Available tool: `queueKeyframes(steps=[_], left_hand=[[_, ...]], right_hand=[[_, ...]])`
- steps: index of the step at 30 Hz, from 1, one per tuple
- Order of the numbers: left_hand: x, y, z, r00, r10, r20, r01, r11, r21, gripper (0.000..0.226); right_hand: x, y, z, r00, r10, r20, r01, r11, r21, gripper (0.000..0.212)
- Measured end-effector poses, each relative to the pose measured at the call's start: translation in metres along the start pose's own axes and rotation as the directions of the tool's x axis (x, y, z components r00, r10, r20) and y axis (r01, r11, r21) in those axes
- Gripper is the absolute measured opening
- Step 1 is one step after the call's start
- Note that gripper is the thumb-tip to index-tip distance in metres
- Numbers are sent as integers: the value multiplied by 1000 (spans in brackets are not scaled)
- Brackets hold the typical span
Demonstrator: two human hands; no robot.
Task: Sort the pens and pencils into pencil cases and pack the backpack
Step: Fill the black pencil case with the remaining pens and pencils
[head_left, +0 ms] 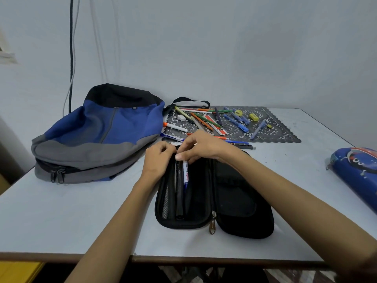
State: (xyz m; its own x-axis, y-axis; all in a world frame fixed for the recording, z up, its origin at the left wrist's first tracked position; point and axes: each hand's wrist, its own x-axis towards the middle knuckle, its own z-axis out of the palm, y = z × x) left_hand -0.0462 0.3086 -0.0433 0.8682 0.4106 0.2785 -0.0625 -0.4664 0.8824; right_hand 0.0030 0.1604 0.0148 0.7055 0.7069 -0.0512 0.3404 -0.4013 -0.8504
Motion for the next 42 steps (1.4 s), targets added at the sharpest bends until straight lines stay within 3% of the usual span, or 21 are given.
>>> queueKeyframes(steps=[2, 4, 11, 14, 16, 20, 24, 30, 33, 36, 39, 42], left_hand=[[0, 0, 0, 1000, 0, -7, 0, 1000, 3, 18], [1, -1, 0, 1000, 3, -9, -3, 1000, 4, 18], [0, 2, -1, 997, 1, 79, -1, 1000, -4, 15], [-5, 7, -4, 973, -58, 221, 108, 969, -221, 11], [-8, 9, -9, 924, -89, 373, 235, 901, -366, 24], [-8, 11, -17, 878, -61, 474, 240, 914, -326, 33], [-7, 7, -17, 878, -66, 475, 238, 920, -312, 36], [-6, 5, -13, 930, -66, 362, 101, 992, -78, 70], [-8, 10, -12, 948, -9, 319, 36, 996, -79, 62], [-5, 10, -30, 900, 24, 436, 27, 993, -111, 46], [-4, 4, -42, 829, 30, 558, -4, 999, -49, 45], [-5, 5, -35, 867, 67, 494, -57, 998, -35, 37]], right_hand=[[-1, 1, -10, 998, 47, 43, -49, 998, 44, 23], [-1, 2, -11, 996, 63, 68, -61, 998, -28, 26], [5, 7, -7, 993, -37, 111, 67, 959, -275, 17], [6, 6, -10, 984, -92, 153, 151, 889, -433, 16], [6, 2, -12, 969, -144, 201, 234, 795, -559, 27], [7, 6, -16, 951, -199, 235, 305, 715, -629, 35], [5, 15, -19, 947, -280, 157, 319, 761, -565, 25], [-7, 24, -21, 918, -395, 23, 375, 851, -368, 15], [-9, 32, -21, 912, -407, -50, 380, 884, -273, 18], [-12, 34, -20, 926, -372, -62, 353, 913, -204, 14], [-15, 32, -19, 927, -375, 11, 365, 896, -254, 19], [-17, 28, -19, 936, -344, 72, 348, 877, -330, 21]])
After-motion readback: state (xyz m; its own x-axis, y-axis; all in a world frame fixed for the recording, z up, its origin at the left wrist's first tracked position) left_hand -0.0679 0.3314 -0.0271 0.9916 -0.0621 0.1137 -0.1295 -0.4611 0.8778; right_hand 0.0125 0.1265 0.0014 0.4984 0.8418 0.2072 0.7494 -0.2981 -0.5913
